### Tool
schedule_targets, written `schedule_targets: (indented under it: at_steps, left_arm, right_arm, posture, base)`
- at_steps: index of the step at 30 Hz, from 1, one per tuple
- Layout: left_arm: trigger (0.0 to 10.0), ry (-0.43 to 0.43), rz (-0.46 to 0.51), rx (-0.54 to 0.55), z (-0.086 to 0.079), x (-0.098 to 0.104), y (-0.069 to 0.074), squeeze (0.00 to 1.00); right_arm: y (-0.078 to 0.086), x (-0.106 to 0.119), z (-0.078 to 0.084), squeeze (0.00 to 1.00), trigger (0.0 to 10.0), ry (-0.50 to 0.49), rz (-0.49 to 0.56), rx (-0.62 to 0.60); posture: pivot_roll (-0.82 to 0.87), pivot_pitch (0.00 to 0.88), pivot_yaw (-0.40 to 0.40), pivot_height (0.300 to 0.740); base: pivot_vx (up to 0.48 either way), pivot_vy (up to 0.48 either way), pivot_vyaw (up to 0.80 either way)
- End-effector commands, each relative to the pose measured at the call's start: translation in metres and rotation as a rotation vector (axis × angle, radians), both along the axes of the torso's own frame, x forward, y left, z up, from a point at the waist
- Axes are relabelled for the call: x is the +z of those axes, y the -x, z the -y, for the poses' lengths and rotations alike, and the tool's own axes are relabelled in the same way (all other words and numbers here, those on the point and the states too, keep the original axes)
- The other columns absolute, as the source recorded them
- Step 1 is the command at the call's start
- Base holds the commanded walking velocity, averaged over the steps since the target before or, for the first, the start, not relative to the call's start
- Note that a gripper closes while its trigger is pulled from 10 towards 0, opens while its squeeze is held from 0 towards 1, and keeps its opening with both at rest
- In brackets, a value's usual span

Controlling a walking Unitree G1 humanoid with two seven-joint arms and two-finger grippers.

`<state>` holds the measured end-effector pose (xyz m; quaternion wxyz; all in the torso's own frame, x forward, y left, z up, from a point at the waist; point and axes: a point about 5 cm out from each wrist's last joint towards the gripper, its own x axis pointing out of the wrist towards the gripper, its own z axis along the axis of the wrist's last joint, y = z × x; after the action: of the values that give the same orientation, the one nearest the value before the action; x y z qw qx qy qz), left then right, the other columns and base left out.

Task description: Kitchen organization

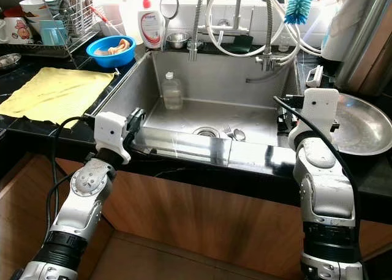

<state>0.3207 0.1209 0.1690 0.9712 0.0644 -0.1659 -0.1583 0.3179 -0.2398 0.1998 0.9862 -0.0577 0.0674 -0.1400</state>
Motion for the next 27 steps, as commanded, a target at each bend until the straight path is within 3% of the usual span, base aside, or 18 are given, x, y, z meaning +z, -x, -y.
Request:
schedule_targets:
  at_steps: [1,6,7,8,15,16,17,18,27]
  left_arm:
    - [10.0,-0.019,-0.002,0.005,-0.002,0.001,0.001,0.00]
    - [10.0,-0.019,-0.003,0.004,-0.002,0.000,0.001,0.00]
    - [10.0,-0.019,-0.003,0.004,-0.003,0.000,0.001,0.00]
    - [10.0,-0.020,-0.003,0.004,-0.003,0.000,0.001,0.00]
    - [10.0,-0.022,-0.004,0.005,-0.003,0.000,0.001,0.00]
    - [10.0,-0.022,-0.005,0.005,-0.003,0.000,0.001,0.00]
    - [10.0,-0.022,-0.006,0.005,-0.003,0.000,0.001,0.00]
    - [10.0,-0.022,-0.006,0.004,-0.003,0.000,0.001,0.00]
    - [10.0,-0.022,-0.006,0.006,-0.003,0.000,0.001,0.00]
  right_arm:
    - [0.002,-0.001,0.003,0.00,10.0,0.000,-0.011,-0.019]
    - [0.002,-0.001,0.005,0.00,10.0,-0.003,-0.018,-0.028]
    - [0.002,-0.002,0.005,0.00,9.4,-0.008,-0.020,-0.030]
    - [0.002,-0.003,0.005,0.00,0.0,-0.016,-0.020,-0.032]
    - [0.001,-0.004,0.005,0.00,0.0,-0.030,-0.025,-0.029]
    - [0.001,-0.005,0.005,0.00,4.2,-0.028,-0.030,-0.027]
    - [0.000,-0.005,0.005,0.00,4.2,-0.027,-0.032,-0.026]
    - [0.000,-0.006,0.005,0.00,10.0,-0.026,-0.036,-0.024]
    - [-0.001,-0.012,-0.001,0.00,10.0,-0.033,-0.081,0.032]
  posture:
    - [-0.01,0.000,0.048,0.740]
    - [-0.01,0.000,0.049,0.740]
    - [-0.01,0.000,0.049,0.740]
    - [-0.01,0.000,0.049,0.740]
    - [-0.01,0.000,0.049,0.740]
    - [-0.01,0.000,0.049,0.740]
    - [-0.01,0.000,0.049,0.740]
    - [-0.01,0.000,0.049,0.740]
    - [-0.01,0.000,0.049,0.740]
  base:
    - [0.000,0.000,0.00]
    - [0.000,0.000,0.00]
    - [0.000,0.000,0.00]
    - [0.000,0.000,0.00]
    - [0.000,0.000,0.00]
    - [0.000,0.000,0.00]
    - [0.000,0.000,0.00]
    - [0.000,0.000,0.00]
    - [0.000,0.000,0.00]
